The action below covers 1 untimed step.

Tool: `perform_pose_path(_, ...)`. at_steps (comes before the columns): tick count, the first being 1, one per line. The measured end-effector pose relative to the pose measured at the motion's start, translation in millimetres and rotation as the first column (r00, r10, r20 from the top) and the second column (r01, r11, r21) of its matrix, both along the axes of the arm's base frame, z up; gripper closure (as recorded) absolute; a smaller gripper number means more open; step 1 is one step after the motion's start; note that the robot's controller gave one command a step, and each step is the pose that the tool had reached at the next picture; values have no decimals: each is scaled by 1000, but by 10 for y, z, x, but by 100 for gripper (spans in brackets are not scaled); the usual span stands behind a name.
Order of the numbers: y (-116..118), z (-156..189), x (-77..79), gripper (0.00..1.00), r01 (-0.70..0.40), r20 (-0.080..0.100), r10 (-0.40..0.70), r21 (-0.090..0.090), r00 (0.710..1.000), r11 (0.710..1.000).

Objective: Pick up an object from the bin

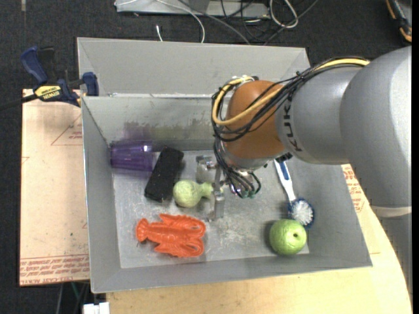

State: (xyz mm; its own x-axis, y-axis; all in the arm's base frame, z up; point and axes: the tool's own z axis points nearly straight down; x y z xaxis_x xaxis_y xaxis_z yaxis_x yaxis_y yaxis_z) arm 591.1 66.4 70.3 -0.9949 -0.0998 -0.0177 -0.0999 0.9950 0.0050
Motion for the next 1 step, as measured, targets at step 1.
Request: perform_pose_path(1,-52,13,9,100,11,-17,-11,-2,1000,1000)
